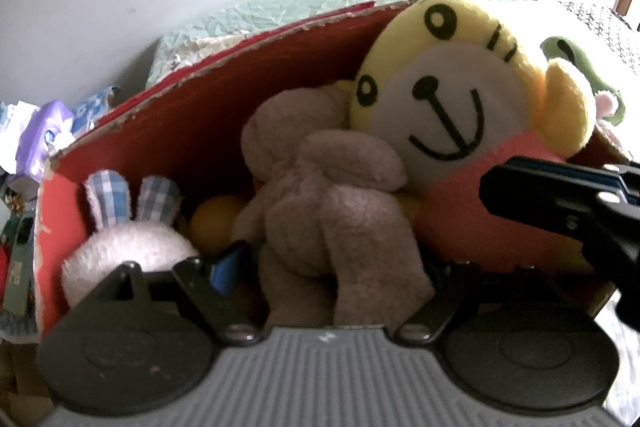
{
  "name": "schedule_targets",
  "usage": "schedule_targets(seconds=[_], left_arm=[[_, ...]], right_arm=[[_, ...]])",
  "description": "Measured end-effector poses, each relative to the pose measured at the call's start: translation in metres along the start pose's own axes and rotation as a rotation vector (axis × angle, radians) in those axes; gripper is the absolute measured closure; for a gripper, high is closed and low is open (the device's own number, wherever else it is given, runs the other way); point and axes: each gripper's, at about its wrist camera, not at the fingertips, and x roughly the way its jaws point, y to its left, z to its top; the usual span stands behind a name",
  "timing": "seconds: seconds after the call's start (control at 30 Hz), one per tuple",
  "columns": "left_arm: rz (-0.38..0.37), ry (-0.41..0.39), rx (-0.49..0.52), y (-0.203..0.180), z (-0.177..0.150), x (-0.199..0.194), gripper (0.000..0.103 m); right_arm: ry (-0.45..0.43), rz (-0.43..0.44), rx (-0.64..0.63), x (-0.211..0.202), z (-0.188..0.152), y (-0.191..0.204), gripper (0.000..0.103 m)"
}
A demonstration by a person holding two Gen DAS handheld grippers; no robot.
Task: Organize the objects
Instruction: 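Push the teddy down beside the tiger and open the right tool, then withdraw the right tool toward the white bunny with checked bow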
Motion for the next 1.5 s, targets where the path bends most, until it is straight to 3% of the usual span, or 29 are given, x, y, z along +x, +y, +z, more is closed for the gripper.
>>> schedule_targets(seconds=[0.3, 0.43, 0.53, 0.77, 0.93, 1.1, 1.3, 1.5], left_arm=[[0.072, -0.022, -0.050, 0.000, 0.000, -0.005, 0.013], [0.098, -0.062, -0.093, 0.002, -0.002, -0.025, 0.012], [0.130, -0.063, -0.116, 0.001, -0.008, -0.037, 0.012], [0.149, -0.082, -0.168, -0.011, -0.029, -0.069, 0.013], [0.125, -0.127, -0.183, -0.020, -0.032, -0.095, 0.013], [0.041, -0.196, -0.172, -0.044, -0.024, -0.117, 0.015], [-0.074, -0.232, -0.094, -0.095, -0.009, -0.121, 0.016], [-0.142, -0.218, 0.008, -0.151, 0.003, -0.109, 0.016]], right_arm=[[0.056, 0.066, -0.001, -0.002, 0.006, -0.006, 0.095], [0.069, 0.119, 0.031, -0.007, 0.009, -0.014, 0.094], [0.062, 0.157, 0.040, -0.014, 0.012, -0.019, 0.087], [0.040, 0.240, 0.077, -0.038, 0.020, -0.038, 0.086], [0.027, 0.266, 0.109, -0.059, 0.024, -0.059, 0.086], [0.006, 0.264, 0.145, -0.081, 0.025, -0.086, 0.086], [-0.004, 0.203, 0.191, -0.100, 0.024, -0.126, 0.086], [0.007, 0.131, 0.243, -0.111, 0.020, -0.166, 0.085]])
